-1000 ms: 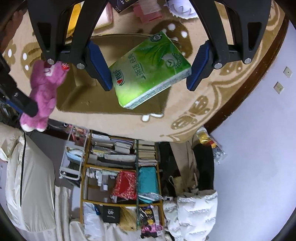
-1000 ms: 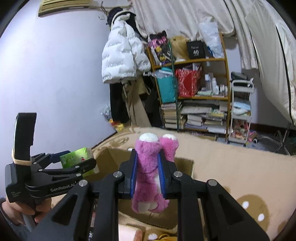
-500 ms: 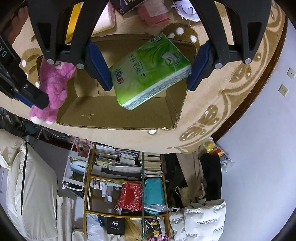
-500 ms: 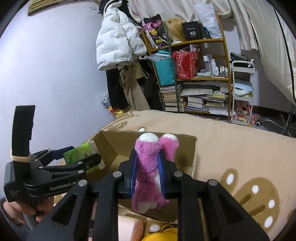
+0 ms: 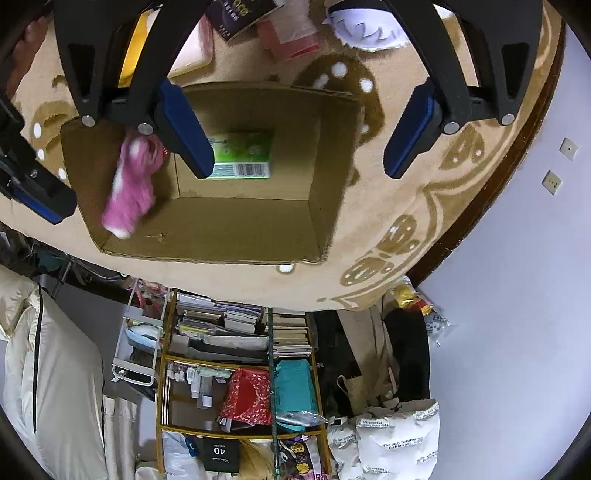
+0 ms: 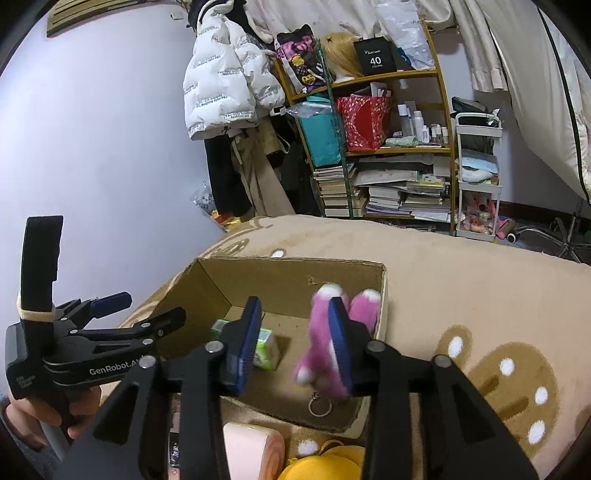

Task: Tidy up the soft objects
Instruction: 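Open the left tool to drop the tissue pack while the right tool releases the bear into the box, then move the left tool to the white-haired plush doll while the right tool approaches the roll cake plush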

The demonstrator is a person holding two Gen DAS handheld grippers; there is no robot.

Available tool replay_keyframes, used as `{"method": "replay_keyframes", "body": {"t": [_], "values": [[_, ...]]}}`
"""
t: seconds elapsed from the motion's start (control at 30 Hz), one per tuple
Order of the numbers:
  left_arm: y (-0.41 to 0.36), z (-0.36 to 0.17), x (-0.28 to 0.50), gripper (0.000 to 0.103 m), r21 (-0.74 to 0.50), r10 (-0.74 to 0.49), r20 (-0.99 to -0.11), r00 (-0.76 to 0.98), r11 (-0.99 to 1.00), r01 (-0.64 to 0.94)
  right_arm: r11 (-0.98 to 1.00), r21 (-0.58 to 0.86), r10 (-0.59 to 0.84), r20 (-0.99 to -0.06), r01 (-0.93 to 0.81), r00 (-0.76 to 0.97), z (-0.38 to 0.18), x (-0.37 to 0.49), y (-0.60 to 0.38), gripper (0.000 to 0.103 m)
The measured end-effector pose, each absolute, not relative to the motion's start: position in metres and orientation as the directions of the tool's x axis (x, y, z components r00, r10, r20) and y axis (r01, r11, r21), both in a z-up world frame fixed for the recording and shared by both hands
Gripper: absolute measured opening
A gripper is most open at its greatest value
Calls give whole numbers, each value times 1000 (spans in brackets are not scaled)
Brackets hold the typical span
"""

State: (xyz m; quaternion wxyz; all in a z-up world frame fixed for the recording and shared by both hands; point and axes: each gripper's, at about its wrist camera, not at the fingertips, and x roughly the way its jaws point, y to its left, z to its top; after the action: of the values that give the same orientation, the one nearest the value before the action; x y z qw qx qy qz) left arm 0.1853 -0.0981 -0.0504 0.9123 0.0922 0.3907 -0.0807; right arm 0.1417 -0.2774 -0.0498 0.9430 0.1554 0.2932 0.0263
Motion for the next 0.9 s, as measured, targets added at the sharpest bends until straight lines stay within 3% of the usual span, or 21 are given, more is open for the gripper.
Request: {"method": "replay_keyframes", "body": {"t": [0.1,0.3,0.4,0.9], "values": [[-91,-43,179,98,126,-49,-721,692,972,201,950,306,120,-538,60,834,-42,135,-278,69],[-81,-23,164,100,148,-26,-704,710,972,183,957,283,91,-524,72,847,-28,118,-275,95],[-73,-17,154,101,166,-9,-707,707,970,179,957,281,88,-515,71,853,-22,109,-273,103],[-15,-11,119,101,123,45,-775,630,989,82,962,264,85,-547,75,833,-23,75,-257,103]]}}
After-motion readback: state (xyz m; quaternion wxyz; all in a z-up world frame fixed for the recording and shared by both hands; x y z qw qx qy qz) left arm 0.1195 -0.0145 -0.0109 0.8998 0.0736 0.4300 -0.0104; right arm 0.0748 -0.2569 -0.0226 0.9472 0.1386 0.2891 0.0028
